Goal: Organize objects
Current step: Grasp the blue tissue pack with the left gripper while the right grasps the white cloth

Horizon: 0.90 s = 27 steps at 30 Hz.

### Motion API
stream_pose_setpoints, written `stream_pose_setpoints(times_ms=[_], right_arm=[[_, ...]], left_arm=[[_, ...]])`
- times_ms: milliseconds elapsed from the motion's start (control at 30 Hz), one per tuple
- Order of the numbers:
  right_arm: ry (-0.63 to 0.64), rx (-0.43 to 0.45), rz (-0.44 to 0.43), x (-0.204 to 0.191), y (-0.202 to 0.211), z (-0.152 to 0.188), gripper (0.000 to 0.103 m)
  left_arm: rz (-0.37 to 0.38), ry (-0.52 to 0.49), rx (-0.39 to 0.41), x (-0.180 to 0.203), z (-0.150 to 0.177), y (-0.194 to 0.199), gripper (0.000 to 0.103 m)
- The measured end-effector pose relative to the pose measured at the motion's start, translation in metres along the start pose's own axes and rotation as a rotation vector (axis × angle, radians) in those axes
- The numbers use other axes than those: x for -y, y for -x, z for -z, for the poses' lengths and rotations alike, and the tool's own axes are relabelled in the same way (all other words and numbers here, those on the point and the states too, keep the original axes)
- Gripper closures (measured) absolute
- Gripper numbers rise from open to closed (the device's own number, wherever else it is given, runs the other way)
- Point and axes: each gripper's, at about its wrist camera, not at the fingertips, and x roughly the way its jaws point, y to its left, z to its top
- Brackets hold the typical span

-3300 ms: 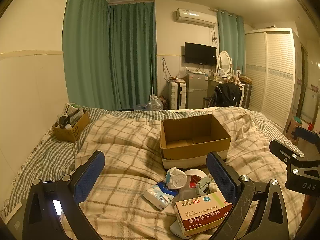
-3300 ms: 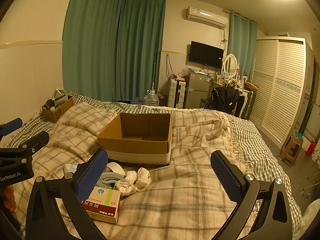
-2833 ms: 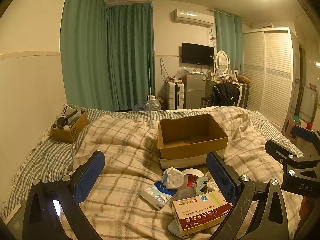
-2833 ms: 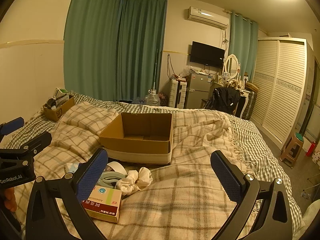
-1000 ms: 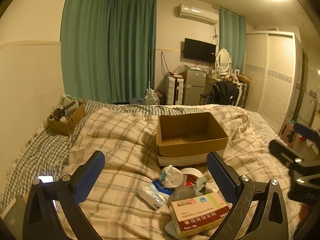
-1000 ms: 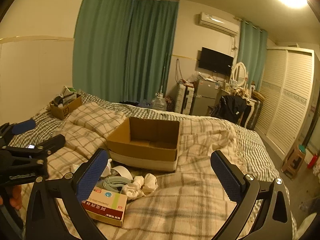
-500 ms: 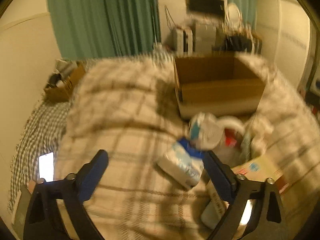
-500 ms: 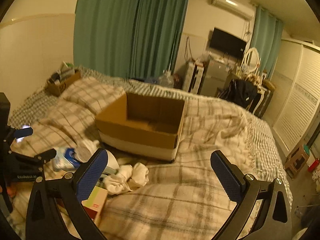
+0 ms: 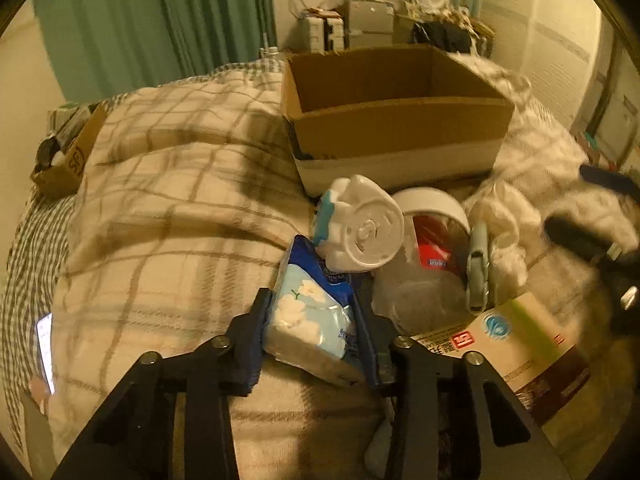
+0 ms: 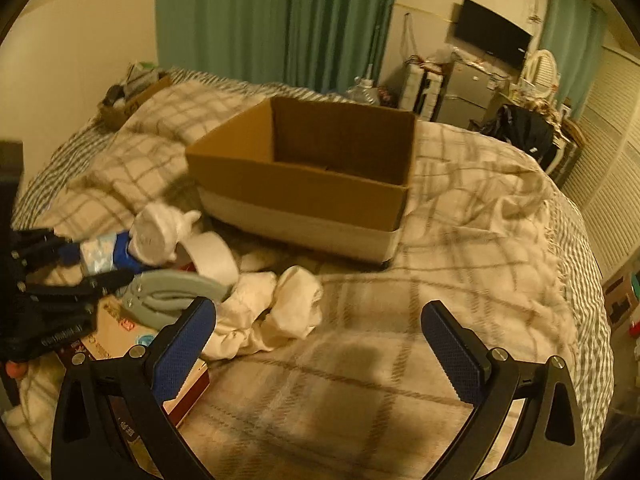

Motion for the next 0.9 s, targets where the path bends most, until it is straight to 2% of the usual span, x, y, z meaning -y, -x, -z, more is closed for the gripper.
stream_pose_setpoints(times_ms=[133,200,233,300,367,400,433,467,500,600,800,900], right_arm=[[0.089,-0.068,-0.002,-0.018,-0.016,-0.003,0.000],[0.122,-0.111,-0.004,-0.026,-0.028,-0.004,0.000],[0.138,-0.146,-0.004,-0.031,-0.038,-0.004,0.003],[0.143,-0.172,-0.019,-0.034,-0.048,-0.002,0.014],[0.135,-0.181,-0.077,-0.034,-0.051,-0.002,0.046],[0.133,-0.177,-0.093,-0.034,-0.049,-0.001,0.053],[0.135,-0.168,-0.092,-0.036,-0.046,0.000,0.066],[0.147,-0.154,-0.059,-0.038,-0.042,0.001,0.084],[0.153,-0.147,-0.041,-0.040,-0.038,0.001,0.089],[0.128,-0.101,-0.052,-0.037,-0.019,-0.003,0.097],[0.116,0.014,-0.038,-0.026,0.039,-0.027,0.097],[0.123,0.068,-0.017,-0.021,0.060,-0.049,0.097]], left_arm=[[-0.037,0.004,0.056,-0.005,-0.008,0.019,0.068],[-0.032,0.008,0.076,-0.008,-0.011,0.025,0.068],[-0.034,0.011,0.084,-0.010,-0.011,0.028,0.068],[-0.037,0.006,0.093,-0.012,-0.011,0.030,0.068],[-0.030,0.012,0.097,-0.014,-0.010,0.033,0.068],[-0.022,0.015,0.098,-0.015,-0.010,0.034,0.068],[-0.018,0.018,0.105,-0.016,-0.009,0.038,0.068],[-0.019,0.019,0.110,-0.015,-0.008,0.041,0.068],[-0.021,0.018,0.120,-0.015,-0.007,0.045,0.068],[-0.007,0.010,0.147,-0.013,-0.007,0.057,0.068],[0.029,-0.016,0.209,-0.008,-0.024,0.087,0.068],[0.039,-0.024,0.240,-0.008,-0.049,0.100,0.068]])
